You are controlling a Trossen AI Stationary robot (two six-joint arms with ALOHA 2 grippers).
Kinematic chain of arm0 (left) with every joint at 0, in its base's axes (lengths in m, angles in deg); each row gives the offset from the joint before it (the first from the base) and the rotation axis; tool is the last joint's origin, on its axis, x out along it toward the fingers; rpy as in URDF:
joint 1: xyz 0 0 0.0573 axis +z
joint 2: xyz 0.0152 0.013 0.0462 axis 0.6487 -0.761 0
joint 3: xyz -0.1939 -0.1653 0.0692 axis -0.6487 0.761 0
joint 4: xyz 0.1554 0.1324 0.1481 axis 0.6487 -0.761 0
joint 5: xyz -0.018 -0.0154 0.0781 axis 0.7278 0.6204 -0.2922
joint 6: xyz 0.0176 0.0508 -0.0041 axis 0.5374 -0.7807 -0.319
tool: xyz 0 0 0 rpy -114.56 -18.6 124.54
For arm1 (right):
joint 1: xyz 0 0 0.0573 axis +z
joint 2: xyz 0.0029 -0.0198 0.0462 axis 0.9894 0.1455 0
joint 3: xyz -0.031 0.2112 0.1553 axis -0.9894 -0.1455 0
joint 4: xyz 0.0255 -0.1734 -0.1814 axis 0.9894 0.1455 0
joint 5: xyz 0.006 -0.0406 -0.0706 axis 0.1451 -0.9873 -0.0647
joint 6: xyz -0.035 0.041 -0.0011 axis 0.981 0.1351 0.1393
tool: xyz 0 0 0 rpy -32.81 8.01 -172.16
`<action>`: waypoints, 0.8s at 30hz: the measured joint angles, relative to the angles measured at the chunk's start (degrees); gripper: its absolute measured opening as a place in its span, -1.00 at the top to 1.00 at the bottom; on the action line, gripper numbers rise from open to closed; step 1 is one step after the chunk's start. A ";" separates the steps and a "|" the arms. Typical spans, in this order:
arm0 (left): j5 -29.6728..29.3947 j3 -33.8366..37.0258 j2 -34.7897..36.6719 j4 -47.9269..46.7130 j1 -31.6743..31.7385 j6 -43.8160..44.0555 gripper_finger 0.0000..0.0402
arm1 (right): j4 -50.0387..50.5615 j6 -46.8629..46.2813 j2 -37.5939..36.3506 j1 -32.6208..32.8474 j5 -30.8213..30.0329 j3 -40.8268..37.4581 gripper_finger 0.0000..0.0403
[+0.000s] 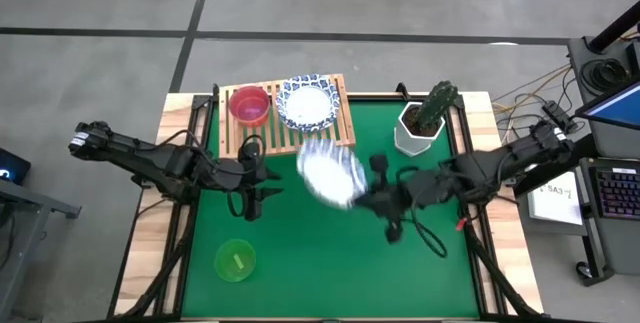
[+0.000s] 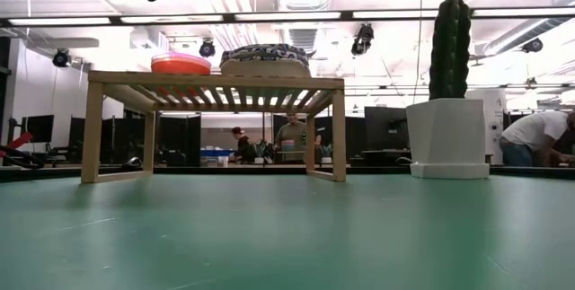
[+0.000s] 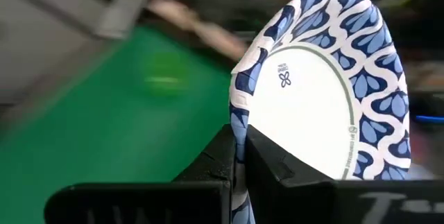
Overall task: Place and stack bowls onto a shelf
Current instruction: Stack the white blue bowl on top of the white blue bowl on the shelf
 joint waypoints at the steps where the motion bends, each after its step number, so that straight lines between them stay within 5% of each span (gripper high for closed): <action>1: -0.05 0.00 -0.01 0.33 0.00 -0.11 0.35 | -0.98 2.43 -0.02 -1.03 -3.81 0.49 0.94; 5: -0.07 0.00 -0.01 0.76 0.00 -0.04 0.35 | -2.47 6.78 -0.02 -8.08 -9.10 2.46 0.94; 13: -0.07 0.00 -0.01 1.04 0.00 0.15 0.35 | -4.56 5.54 2.99 -23.48 -1.97 3.16 0.94; 24: -0.07 0.00 -0.01 1.04 0.00 0.35 0.35 | -6.05 9.47 12.58 -29.25 -1.90 5.28 0.94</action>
